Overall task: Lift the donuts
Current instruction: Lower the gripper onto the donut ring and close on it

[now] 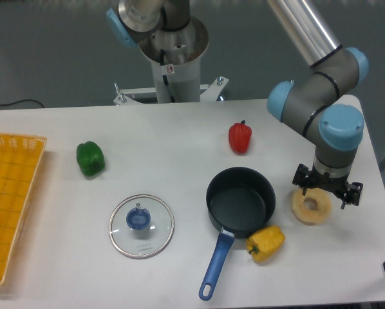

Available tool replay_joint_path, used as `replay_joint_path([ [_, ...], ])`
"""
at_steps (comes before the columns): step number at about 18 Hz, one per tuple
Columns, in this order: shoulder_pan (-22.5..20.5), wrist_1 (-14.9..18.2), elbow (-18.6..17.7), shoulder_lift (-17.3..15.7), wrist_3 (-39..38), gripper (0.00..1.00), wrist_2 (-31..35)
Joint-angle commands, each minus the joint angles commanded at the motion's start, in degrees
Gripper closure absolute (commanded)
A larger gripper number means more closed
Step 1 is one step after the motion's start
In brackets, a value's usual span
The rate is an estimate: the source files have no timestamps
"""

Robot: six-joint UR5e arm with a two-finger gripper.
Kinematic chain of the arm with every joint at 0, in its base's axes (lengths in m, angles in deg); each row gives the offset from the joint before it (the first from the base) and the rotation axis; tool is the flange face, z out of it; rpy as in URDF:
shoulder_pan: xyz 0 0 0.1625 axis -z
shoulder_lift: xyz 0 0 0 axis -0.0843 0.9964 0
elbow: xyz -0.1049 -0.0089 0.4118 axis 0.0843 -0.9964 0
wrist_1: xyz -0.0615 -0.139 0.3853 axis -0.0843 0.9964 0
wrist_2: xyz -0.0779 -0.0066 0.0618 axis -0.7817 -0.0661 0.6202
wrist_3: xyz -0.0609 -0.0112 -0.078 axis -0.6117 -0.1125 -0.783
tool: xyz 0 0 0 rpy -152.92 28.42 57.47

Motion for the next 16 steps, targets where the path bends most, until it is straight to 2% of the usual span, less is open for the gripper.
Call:
replay_joint_path([
  [11,0.26,0.44,-5.36,-0.96,-0.44,0.00,-0.26],
  [16,0.44,0.53,-6.16,-1.49,-1.67,0.00,-0.27],
])
